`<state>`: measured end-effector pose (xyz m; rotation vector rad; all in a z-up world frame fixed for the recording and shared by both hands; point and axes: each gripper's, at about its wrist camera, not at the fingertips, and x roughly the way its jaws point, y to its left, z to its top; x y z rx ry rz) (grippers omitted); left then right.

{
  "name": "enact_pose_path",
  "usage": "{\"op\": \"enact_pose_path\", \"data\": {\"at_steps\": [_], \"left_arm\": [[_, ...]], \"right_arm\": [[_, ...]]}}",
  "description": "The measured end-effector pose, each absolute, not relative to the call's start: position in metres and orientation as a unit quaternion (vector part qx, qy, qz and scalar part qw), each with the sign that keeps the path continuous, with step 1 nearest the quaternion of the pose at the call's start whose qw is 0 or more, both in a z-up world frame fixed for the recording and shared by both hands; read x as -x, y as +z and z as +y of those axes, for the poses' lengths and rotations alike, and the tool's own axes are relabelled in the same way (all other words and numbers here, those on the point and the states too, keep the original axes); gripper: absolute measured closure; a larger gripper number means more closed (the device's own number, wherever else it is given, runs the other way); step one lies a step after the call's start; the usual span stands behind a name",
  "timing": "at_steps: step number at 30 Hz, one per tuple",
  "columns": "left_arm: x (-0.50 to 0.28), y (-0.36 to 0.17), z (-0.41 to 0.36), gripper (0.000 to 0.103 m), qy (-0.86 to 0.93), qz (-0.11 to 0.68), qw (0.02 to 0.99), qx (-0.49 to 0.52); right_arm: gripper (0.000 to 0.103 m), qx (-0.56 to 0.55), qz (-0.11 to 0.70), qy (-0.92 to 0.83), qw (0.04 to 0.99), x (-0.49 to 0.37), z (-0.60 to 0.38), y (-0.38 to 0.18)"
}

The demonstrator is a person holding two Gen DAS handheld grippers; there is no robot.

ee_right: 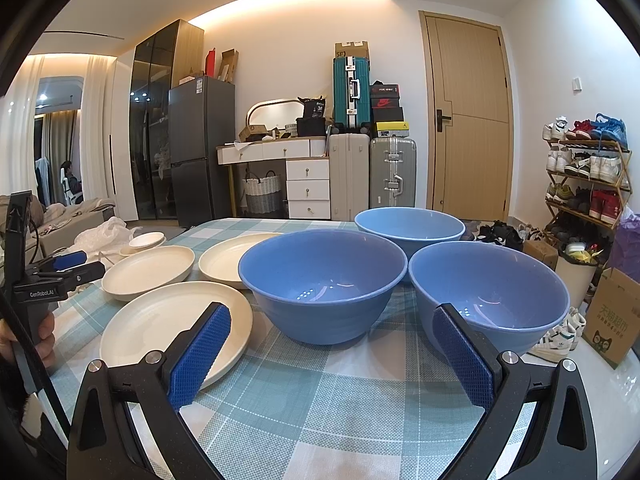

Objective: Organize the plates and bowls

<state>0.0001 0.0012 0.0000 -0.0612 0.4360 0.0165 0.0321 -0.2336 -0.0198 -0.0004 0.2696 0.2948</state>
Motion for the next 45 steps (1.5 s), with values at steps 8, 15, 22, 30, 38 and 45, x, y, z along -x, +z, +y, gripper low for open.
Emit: {"op": "enact_pose_path", "data": {"at_steps": [8, 15, 22, 30, 38, 45], "left_arm": [[0.001, 0.003, -0.001, 0.002, 0.008, 0.221, 0.975, 0.033], [-0.005, 0.000, 0.002, 0.002, 0.007, 0.233, 0.972, 0.036], [-0.005, 0.003, -0.003, 0.002, 0.009, 0.243, 0.970, 0.021], [-0.006, 0.013, -0.003, 0.002, 0.021, 0.252, 0.967, 0.028], [0.003, 0.035, 0.009, 0.002, 0.029, 0.258, 0.965, 0.044], [0.009, 0.051, 0.019, 0.002, 0.046, 0.264, 0.962, 0.051]], "right_arm": [[0.000, 0.000, 0.140, 0.145, 0.979, -0.034, -0.235, -0.020], [0.000, 0.002, 0.165, 0.142, 0.976, -0.044, -0.234, -0.023], [0.000, 0.002, 0.184, 0.153, 0.971, -0.046, -0.227, -0.017], [0.000, -0.019, 0.201, 0.186, 0.962, -0.047, -0.219, -0.005], [0.000, -0.027, 0.215, 0.214, 0.953, -0.053, -0.208, 0.012], [0.000, -0.033, 0.208, 0.229, 0.950, -0.056, -0.195, 0.034]]}}
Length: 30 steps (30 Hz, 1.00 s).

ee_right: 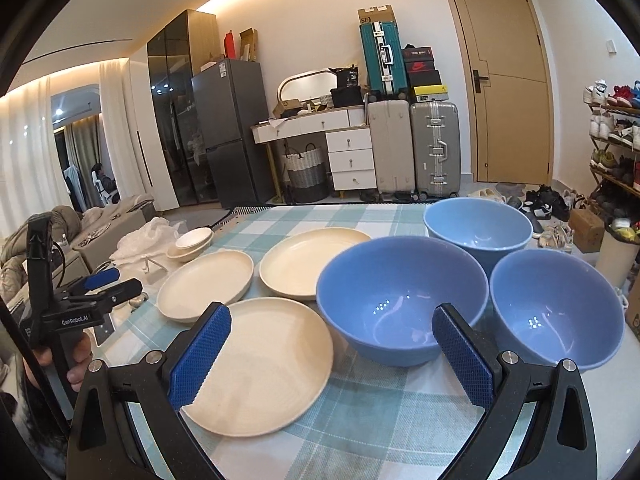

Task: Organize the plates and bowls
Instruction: 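Move the left tool toward a cream plate while the right tool approaches another plate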

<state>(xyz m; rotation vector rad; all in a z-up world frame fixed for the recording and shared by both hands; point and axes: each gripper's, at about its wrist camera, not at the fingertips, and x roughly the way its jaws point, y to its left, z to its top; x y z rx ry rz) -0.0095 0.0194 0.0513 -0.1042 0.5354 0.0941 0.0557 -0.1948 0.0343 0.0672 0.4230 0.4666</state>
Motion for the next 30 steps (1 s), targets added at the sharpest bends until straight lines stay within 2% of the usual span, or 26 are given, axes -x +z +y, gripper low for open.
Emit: {"op": "enact_pose_path", "data": {"at_steps": [18, 30], "left_arm": [[-0.003, 0.068, 0.069, 0.002, 0.079, 0.276, 0.951, 0.113], [-0.021, 0.071, 0.092, 0.002, 0.109, 0.289, 0.946, 0.100]], "right_arm": [[0.000, -0.012, 0.219, 0.291, 0.931, -0.077, -0.139, 0.082], [0.000, 0.017, 0.228, 0.327, 0.917, -0.109, -0.083, 0.102]]}}
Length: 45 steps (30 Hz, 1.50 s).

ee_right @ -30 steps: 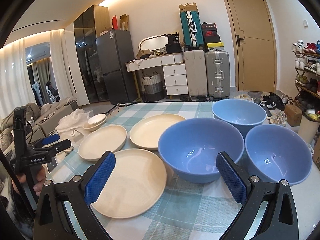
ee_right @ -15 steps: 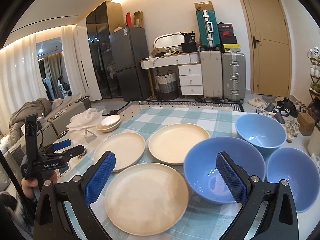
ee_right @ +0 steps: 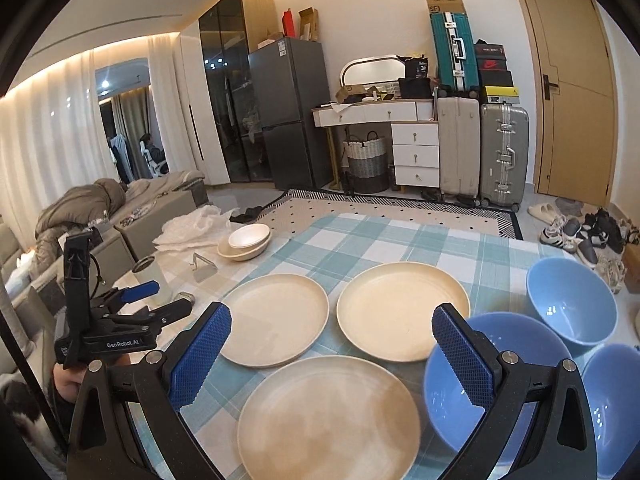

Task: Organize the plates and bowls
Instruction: 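Move the left tool toward a cream plate while the right tool approaches another plate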

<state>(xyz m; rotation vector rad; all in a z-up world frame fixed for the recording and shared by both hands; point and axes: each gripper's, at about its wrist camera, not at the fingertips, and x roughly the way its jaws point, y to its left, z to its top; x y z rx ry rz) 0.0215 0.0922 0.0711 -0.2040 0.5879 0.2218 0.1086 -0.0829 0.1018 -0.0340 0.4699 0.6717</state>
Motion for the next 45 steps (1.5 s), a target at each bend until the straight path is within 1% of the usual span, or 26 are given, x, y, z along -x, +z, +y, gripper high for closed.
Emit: {"op": "enact_pose_path", "data": {"at_steps": [8, 14, 19, 22, 24, 29, 32, 39, 42, 45], "left_arm": [[-0.042, 0.063, 0.109, 0.002, 0.120, 0.308, 0.938, 0.103], [-0.060, 0.051, 0.120, 0.002, 0.122, 0.319, 0.934, 0.108], [-0.074, 0.038, 0.133, 0.003, 0.100, 0.332, 0.929, 0.132], [-0.081, 0.029, 0.138, 0.006, 0.097, 0.340, 0.926, 0.134], [-0.085, 0.024, 0.141, 0.009, 0.098, 0.348, 0.923, 0.132], [-0.092, 0.008, 0.151, 0.012, 0.094, 0.358, 0.918, 0.142], [-0.097, -0.002, 0.157, 0.016, 0.088, 0.367, 0.914, 0.147], [-0.108, -0.020, 0.159, 0.020, 0.082, 0.384, 0.910, 0.133], [-0.112, -0.025, 0.159, 0.020, 0.083, 0.389, 0.908, 0.129], [-0.115, -0.030, 0.161, 0.020, 0.085, 0.398, 0.905, 0.128]], "right_arm": [[0.000, 0.018, 0.255, 0.343, 0.904, -0.139, -0.050, 0.097], [0.000, 0.022, 0.277, 0.342, 0.898, -0.157, -0.032, 0.084], [0.000, 0.020, 0.297, 0.337, 0.893, -0.173, -0.023, 0.070], [0.000, 0.020, 0.311, 0.337, 0.888, -0.181, -0.017, 0.060], [0.001, 0.019, 0.321, 0.345, 0.882, -0.186, -0.012, 0.053], [0.002, 0.022, 0.335, 0.350, 0.875, -0.193, -0.001, 0.039], [0.002, 0.021, 0.347, 0.349, 0.870, -0.198, 0.006, 0.029], [0.002, 0.021, 0.372, 0.348, 0.860, -0.212, 0.020, 0.007], [0.003, 0.025, 0.385, 0.353, 0.852, -0.217, 0.028, -0.003], [0.008, 0.028, 0.399, 0.358, 0.844, -0.222, 0.036, -0.013]]}}
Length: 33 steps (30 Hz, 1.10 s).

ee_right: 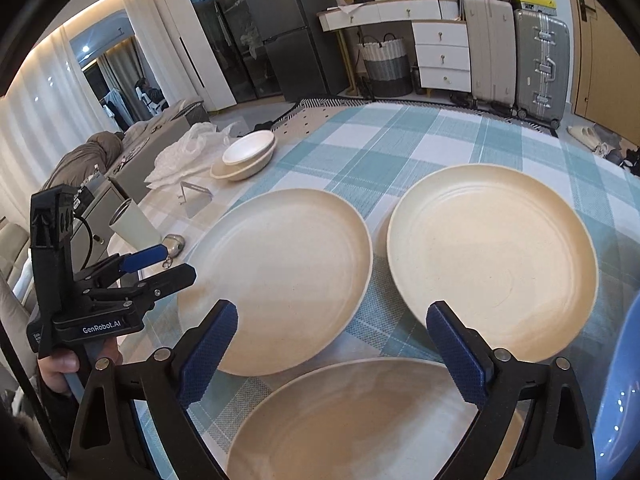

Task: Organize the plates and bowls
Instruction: 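Move the left tool toward a cream plate while the right tool approaches another plate, then close the left tool on a cream plate rim while the right tool grips another plate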

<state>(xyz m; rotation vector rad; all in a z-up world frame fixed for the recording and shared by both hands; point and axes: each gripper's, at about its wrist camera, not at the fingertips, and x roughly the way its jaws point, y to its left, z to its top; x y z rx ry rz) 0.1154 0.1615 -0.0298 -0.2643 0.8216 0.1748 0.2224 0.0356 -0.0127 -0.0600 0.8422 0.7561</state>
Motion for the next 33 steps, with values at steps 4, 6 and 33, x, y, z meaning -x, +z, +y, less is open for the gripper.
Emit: {"op": "enact_pose_path", "data": {"at_steps": [4, 6, 33], "left_arm": [[-0.124, -0.037, 0.165, 0.020, 0.078, 0.411, 0.898, 0.138], [-0.126, -0.041, 0.167, 0.020, 0.073, 0.415, 0.895, 0.144], [-0.145, -0.066, 0.172, 0.079, 0.078, 0.453, 0.878, 0.133]], "right_arm": [[0.012, 0.028, 0.418, 0.360, 0.834, -0.230, 0.044, -0.024], [0.016, 0.031, 0.426, 0.364, 0.827, -0.234, 0.048, -0.029], [0.071, 0.060, 0.464, 0.323, 0.823, -0.255, 0.070, -0.057]]}}
